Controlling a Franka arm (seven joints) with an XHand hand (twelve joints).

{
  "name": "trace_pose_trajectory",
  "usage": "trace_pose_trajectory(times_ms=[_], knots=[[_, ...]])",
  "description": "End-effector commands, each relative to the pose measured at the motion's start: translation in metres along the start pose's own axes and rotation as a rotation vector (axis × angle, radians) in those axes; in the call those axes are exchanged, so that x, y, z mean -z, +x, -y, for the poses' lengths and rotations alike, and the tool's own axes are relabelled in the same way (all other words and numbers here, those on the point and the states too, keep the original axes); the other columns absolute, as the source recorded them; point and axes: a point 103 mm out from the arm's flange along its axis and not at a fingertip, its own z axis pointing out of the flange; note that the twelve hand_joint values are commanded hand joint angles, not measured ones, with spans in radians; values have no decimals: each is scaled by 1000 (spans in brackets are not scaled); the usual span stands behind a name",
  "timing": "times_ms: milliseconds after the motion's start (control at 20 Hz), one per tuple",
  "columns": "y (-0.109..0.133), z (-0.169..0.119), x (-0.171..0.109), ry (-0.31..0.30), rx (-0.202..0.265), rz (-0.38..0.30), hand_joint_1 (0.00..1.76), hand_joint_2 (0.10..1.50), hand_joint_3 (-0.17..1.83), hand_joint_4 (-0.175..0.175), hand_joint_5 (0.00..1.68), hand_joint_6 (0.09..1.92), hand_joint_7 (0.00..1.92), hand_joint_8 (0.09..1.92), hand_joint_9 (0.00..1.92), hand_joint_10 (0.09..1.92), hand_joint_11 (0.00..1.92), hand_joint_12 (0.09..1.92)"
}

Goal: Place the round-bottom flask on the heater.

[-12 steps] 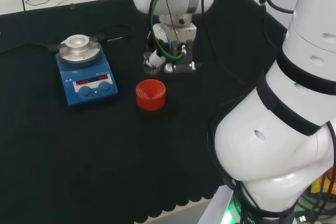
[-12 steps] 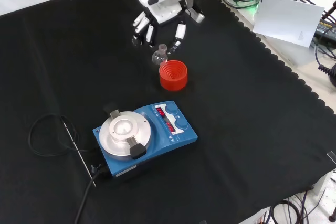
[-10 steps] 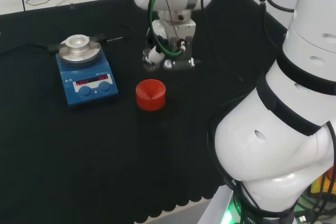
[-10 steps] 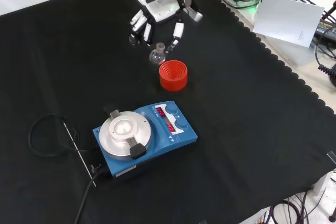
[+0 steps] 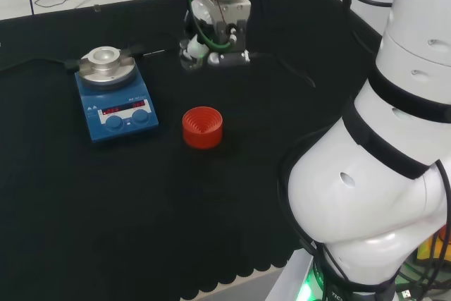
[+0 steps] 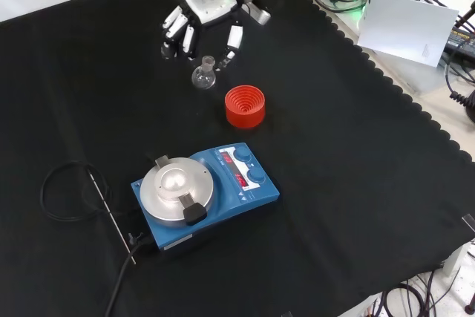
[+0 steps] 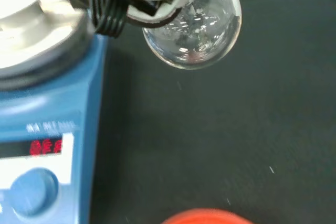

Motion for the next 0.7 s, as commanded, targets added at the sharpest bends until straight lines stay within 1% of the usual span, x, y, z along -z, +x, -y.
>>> trace_pose_trajectory(times_ms=[50, 500, 700], knots=[[45, -43, 20, 27, 86, 2, 1111, 666, 787, 69, 1125, 993, 362, 682, 656, 598, 449, 1297], [82, -84, 19, 32, 158, -3, 1111, 665, 791, 67, 1125, 994, 361, 683, 655, 598, 450, 1297], [96, -99, 17, 37, 183, -8, 1112, 664, 792, 67, 1125, 995, 361, 683, 655, 598, 450, 1297]])
